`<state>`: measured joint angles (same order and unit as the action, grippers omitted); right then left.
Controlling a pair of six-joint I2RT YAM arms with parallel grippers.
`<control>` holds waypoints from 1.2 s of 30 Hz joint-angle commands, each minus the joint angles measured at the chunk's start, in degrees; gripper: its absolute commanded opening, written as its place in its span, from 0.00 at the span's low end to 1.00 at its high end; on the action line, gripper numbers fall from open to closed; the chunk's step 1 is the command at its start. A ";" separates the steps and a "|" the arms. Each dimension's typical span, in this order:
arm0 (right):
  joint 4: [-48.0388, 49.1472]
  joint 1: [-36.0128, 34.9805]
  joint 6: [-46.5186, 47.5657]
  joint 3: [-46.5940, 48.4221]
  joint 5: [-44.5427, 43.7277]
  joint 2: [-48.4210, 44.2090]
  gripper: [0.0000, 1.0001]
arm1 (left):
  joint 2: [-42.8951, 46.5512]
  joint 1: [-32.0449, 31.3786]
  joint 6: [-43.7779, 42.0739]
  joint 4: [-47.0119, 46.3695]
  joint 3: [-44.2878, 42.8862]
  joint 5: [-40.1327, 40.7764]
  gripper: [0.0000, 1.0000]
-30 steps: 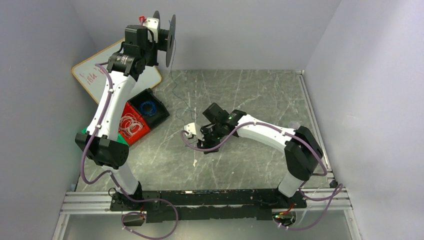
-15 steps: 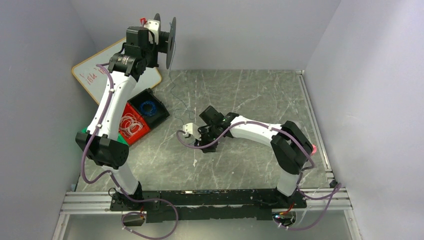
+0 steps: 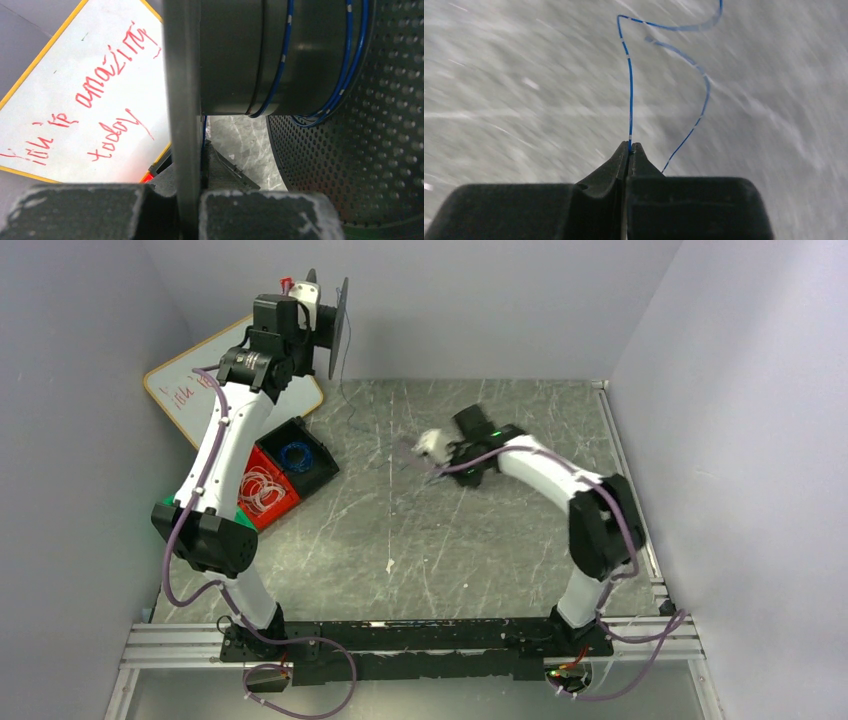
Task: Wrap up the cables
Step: Wrap the cable around the cable reel.
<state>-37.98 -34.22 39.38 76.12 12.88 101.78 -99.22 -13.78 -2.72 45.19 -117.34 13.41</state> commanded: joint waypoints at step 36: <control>8.77 18.78 -19.48 17.59 47.04 -5.66 0.52 | 2.28 -4.10 5.46 -3.20 1.52 -10.42 0.02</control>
<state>-50.63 -11.81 34.35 98.06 47.77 96.75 -99.15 -17.63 -1.32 45.58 -110.74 5.10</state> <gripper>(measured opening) 0.515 0.059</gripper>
